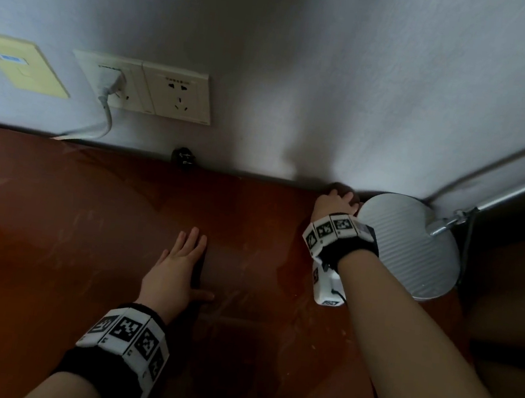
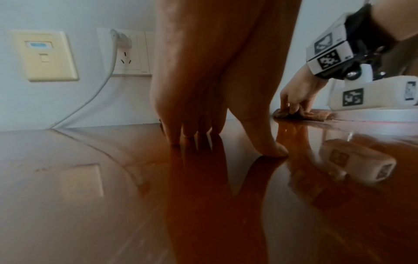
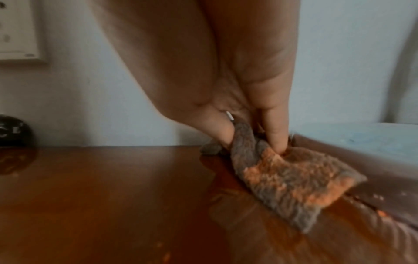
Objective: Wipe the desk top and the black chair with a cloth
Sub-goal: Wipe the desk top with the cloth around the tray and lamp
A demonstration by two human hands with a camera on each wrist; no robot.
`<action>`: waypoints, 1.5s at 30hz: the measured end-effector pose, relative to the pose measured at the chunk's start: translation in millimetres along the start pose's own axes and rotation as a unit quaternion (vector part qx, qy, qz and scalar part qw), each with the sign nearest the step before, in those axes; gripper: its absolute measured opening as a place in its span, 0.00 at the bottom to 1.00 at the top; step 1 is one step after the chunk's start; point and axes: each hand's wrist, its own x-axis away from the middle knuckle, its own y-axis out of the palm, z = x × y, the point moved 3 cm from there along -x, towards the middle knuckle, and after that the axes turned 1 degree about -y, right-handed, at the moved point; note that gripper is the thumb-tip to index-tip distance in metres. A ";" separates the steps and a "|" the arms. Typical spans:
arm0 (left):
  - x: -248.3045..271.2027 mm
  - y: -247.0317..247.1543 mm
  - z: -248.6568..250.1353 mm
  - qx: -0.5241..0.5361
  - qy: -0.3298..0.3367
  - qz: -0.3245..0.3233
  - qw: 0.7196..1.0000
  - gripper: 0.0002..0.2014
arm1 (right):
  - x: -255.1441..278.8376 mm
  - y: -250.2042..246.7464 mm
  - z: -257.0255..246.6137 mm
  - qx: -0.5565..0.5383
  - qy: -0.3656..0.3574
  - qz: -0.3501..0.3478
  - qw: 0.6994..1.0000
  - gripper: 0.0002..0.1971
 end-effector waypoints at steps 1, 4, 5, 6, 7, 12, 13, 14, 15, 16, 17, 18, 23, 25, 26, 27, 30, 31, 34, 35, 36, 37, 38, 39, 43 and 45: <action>0.0 0.2 0.2 -0.002 0.000 0.000 1.000 0.51 | -0.9 -2.6 0.0 -0.007 0.001 -0.008 1.000 0.24; 0.0 0.1 0.8 -0.003 -0.001 -0.001 1.000 0.51 | 5.7 -1.3 2.3 -0.002 -0.004 0.004 1.000 0.24; -0.2 -0.3 1.0 -0.003 -0.002 -0.001 1.000 0.52 | 12.0 3.5 3.7 0.002 -0.016 0.010 1.000 0.24; -0.4 -0.7 1.0 -0.002 -0.002 -0.002 1.000 0.52 | 21.0 11.0 5.8 0.004 -0.027 0.013 1.000 0.25; -0.5 -0.6 0.9 -0.002 -0.003 -0.003 1.000 0.52 | 30.2 21.1 9.1 0.000 -0.033 0.012 0.999 0.26; 0.1 -2.8 2.2 -0.019 -0.006 -0.016 1.000 0.51 | 38.5 42.4 26.8 -0.072 -0.052 0.024 0.996 0.34; 0.1 -4.0 2.8 -0.028 -0.006 -0.019 0.999 0.50 | 35.5 39.2 27.4 -0.087 -0.057 0.020 0.994 0.35; 1.4 -4.7 3.5 -0.038 -0.005 -0.022 0.999 0.49 | 34.9 36.0 26.9 -0.100 -0.060 0.019 0.993 0.35; 3.8 -4.8 3.8 -0.049 -0.004 -0.027 0.998 0.48 | 35.4 34.5 25.9 -0.105 -0.063 0.024 0.992 0.36; 6.7 -3.7 4.0 -0.061 -0.003 -0.033 0.998 0.48 | 37.9 34.3 25.3 -0.106 -0.066 0.030 0.992 0.37; 10.7 -2.0 3.7 -0.070 -0.001 -0.040 0.997 0.48 | 42.8 35.8 25.1 -0.101 -0.071 0.031 0.992 0.37; 15.0 0.1 3.5 -0.076 0.002 -0.046 0.996 0.48 | 50.3 39.5 25.5 -0.089 -0.080 0.027 0.992 0.37; 26.3 6.2 3.3 -0.090 0.011 -0.054 0.994 0.49 | 103.0 82.2 34.6 -0.040 -0.149 0.008 0.988 0.38; 29.0 7.4 4.9 -0.095 0.014 -0.060 0.994 0.48 | 105.3 87.8 42.4 -0.063 -0.153 0.004 0.986 0.38; 31.1 8.7 5.7 -0.096 0.016 -0.069 0.993 0.48 | 98.8 84.6 46.0 -0.071 -0.145 0.002 0.987 0.38; 33.5 10.1 6.3 -0.099 0.021 -0.080 0.992 0.48 | 91.1 78.0 48.2 -0.071 -0.133 0.003 0.989 0.37; 45.3 15.4 7.2 -0.118 0.042 -0.114 0.986 0.48 | 75.9 62.9 43.7 -0.068 -0.091 -0.001 0.994 0.35; 48.9 16.9 6.7 -0.126 0.046 -0.121 0.984 0.49 | 79.0 62.2 37.5 -0.071 -0.090 -0.003 0.993 0.35; 54.2 18.7 4.4 -0.129 0.055 -0.122 0.983 0.48 | 111.1 74.3 3.2 -0.040 -0.191 0.005 0.981 0.35; 54.7 18.5 3.7 -0.122 0.058 -0.118 0.984 0.47 | 128.7 81.8 -11.7 -0.016 -0.250 0.005 0.968 0.34; 54.9 19.0 2.8 -0.112 0.059 -0.114 0.985 0.46 | 148.3 90.0 -26.4 0.014 -0.310 0.001 0.951 0.32; 55.2 19.5 2.2 -0.102 0.059 -0.109 0.987 0.46 | 166.4 100.1 -39.1 0.047 -0.360 -0.007 0.932 0.31; 56.2 19.8 1.5 -0.093 0.054 -0.103 0.989 0.46 | 178.6 109.5 -48.0 0.068 -0.390 -0.015 0.918 0.30; 57.0 20.1 1.3 -0.084 0.047 -0.097 0.991 0.46 | 181.9 116.8 -52.4 0.072 -0.403 -0.023 0.912 0.30; 60.0 19.6 1.3 -0.057 0.009 -0.081 0.995 0.48 | 133.7 104.8 -41.4 0.047 -0.349 -0.011 0.936 0.27; 59.4 19.4 1.3 -0.059 0.002 -0.079 0.995 0.49 | 103.4 89.3 -21.8 -0.030 -0.263 -0.009 0.964 0.30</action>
